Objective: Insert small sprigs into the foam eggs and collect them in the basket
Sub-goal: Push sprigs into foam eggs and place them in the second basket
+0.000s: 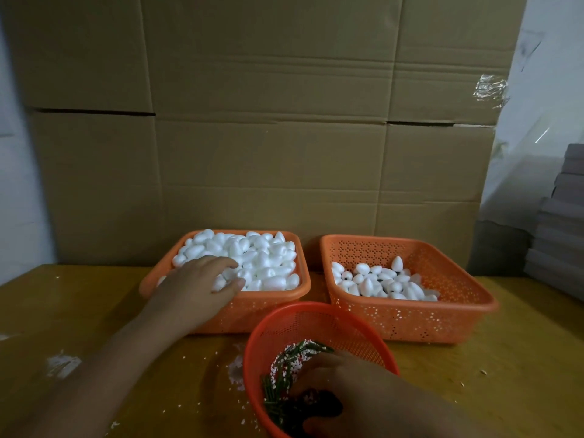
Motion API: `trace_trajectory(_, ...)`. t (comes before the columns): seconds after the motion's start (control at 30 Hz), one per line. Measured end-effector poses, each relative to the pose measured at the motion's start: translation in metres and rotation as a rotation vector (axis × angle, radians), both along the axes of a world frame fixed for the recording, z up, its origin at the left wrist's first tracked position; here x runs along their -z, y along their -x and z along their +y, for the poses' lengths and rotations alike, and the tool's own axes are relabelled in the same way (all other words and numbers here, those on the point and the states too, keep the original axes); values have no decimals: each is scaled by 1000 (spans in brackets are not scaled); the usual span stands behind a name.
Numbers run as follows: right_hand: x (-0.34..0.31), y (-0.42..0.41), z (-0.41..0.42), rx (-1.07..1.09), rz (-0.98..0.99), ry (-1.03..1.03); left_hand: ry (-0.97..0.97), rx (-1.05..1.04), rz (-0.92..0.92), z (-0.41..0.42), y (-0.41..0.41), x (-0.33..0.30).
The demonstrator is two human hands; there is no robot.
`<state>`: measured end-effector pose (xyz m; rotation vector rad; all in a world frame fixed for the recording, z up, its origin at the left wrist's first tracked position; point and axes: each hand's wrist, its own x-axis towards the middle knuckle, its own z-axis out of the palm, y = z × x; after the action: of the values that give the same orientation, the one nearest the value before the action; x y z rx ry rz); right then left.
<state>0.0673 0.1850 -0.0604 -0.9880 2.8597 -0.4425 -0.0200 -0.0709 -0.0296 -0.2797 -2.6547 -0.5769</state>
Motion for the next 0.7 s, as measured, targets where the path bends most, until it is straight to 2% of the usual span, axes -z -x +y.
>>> trace_trajectory(0.1,0,1,1,6,-14,-4,-132,93,-134,21,15,-11)
trace_trajectory(0.17,1,1,1,6,-22,3,-58,85,-170,30,24,-18)
trace_trajectory(0.27,1,1,1,0,-23,11,98,24,-110,40,28,-24)
trace_trajectory(0.33,0,1,1,0,-22,13,83,-10,25,47,22,-20)
trace_trajectory(0.4,1,1,1,-4,-17,22,-136,31,144,55,11,-15)
trace_trajectory(0.5,0,-1,1,-3,-3,40,-471,174,166,72,-12,-4)
trace_trajectory(0.6,2,-2,0,-8,8,36,-726,338,68,89,-30,8)
trace_trajectory(0.7,2,-1,0,-11,14,28,-857,451,-110,95,-39,16)
